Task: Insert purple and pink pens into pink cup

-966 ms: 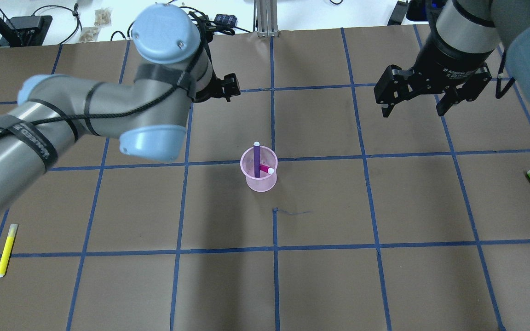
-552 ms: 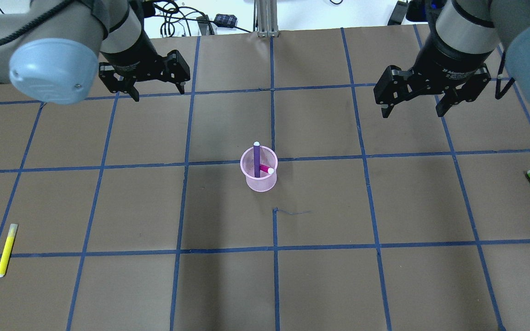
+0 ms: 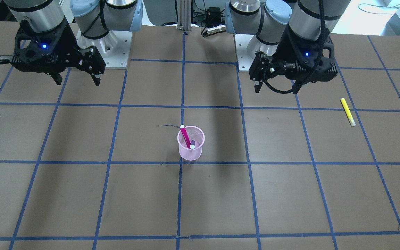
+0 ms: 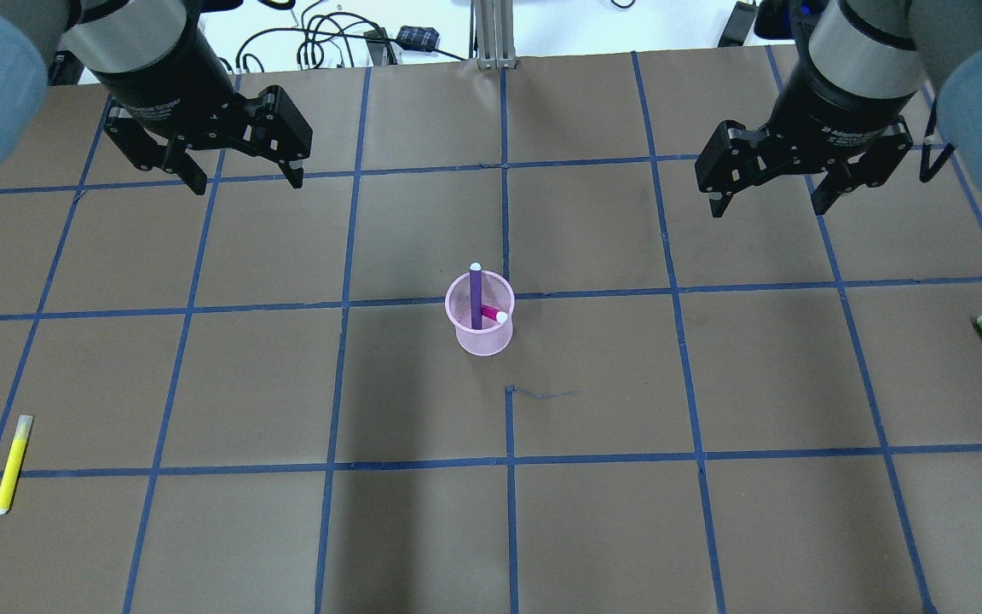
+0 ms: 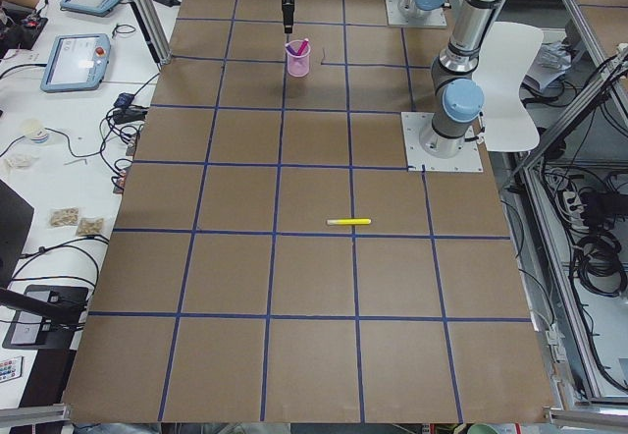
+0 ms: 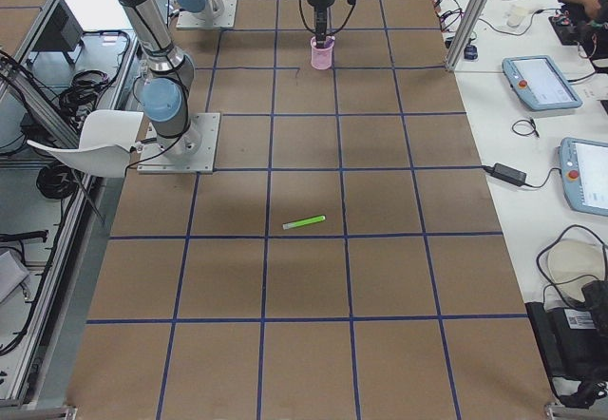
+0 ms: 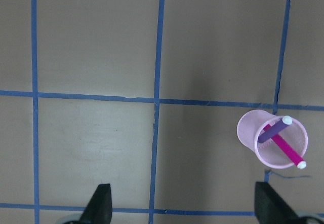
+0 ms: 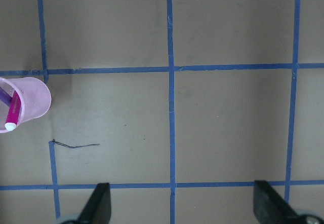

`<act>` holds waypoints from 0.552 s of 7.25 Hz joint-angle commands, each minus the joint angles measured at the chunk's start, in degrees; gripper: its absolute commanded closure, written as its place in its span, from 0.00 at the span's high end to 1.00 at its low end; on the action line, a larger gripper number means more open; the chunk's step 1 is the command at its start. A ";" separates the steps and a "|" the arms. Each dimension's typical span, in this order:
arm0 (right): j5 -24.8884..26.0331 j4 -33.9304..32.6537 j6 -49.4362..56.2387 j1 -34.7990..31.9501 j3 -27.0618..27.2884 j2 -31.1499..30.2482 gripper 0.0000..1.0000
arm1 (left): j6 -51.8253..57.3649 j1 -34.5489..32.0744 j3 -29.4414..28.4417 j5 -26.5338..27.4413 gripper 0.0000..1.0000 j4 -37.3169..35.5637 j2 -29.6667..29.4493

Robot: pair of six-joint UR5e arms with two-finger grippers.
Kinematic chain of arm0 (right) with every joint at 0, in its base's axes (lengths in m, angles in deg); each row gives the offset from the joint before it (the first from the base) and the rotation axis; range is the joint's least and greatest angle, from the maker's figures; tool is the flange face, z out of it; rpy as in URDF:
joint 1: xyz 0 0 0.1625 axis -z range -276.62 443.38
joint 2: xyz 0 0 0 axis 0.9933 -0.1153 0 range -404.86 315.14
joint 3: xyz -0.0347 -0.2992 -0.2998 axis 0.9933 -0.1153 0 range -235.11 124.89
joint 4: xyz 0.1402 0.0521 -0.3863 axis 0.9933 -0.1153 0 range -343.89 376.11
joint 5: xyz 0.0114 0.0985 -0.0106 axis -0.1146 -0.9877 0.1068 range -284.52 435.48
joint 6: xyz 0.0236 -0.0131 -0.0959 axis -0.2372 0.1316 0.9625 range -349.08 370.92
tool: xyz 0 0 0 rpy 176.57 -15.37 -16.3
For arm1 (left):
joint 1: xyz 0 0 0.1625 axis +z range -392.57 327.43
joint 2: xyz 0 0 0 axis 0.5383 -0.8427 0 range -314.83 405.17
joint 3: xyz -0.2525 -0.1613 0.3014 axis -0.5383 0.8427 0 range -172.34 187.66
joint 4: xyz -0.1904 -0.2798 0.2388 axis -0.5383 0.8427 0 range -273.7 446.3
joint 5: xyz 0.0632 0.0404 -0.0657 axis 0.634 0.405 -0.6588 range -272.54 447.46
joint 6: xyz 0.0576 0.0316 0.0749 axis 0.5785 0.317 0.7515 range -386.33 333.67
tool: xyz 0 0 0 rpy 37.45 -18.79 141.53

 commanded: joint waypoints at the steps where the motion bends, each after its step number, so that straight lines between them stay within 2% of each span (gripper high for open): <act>1: 0.01 -0.21 -0.09 0.00 -0.39 0.00 1.00 | 1.78 0.17 0.69 6.06 1.00 -6.44 -1.16; 2: 0.01 -0.21 -0.09 0.00 -0.13 0.00 1.00 | 1.60 -0.18 0.78 5.16 1.00 -8.77 -1.26; 4: 0.01 -0.21 -0.09 0.00 -0.30 0.00 1.00 | 0.99 0.25 0.17 0.33 1.00 -4.60 0.58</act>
